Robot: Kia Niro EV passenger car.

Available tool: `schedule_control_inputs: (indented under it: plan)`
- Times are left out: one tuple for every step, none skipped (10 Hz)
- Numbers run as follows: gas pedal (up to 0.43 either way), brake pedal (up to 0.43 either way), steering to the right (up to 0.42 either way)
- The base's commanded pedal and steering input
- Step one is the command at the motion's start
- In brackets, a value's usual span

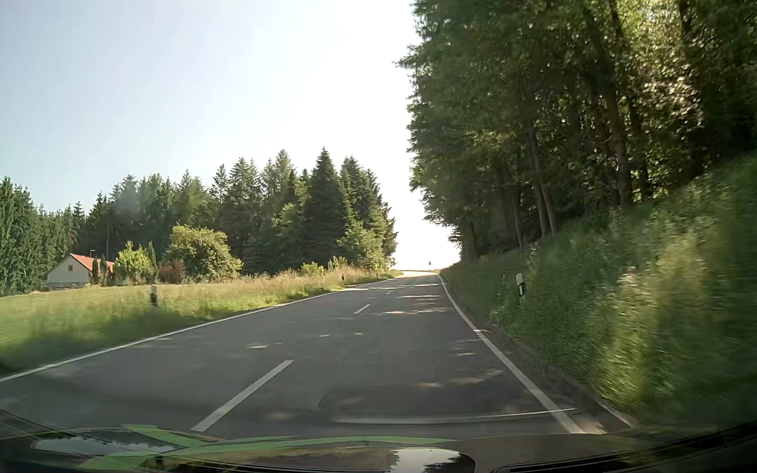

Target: Follow the waypoints while adhering to traffic rules and regulations

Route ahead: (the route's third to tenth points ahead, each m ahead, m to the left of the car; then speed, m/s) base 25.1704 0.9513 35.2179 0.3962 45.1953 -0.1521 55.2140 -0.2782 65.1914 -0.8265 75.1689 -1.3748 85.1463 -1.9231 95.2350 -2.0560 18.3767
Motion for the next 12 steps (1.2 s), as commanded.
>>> schedule_control_inputs:
  plan:
    - [0.35,0.0,0.013]
    - [0.35,0.0,0.012]
    - [0.35,0.0,0.01]
    - [0.35,0.0,0.006]
    - [0.35,0.0,0.003]
    - [0.35,0.0,0.003]
    - [0.358,0.0,0.005]
    - [0.358,0.0,0.005]
    - [0.358,0.0,0.004]
    - [0.358,0.0,0.004]
    - [0.358,0.0,0.003]
    - [0.358,0.0,0.002]
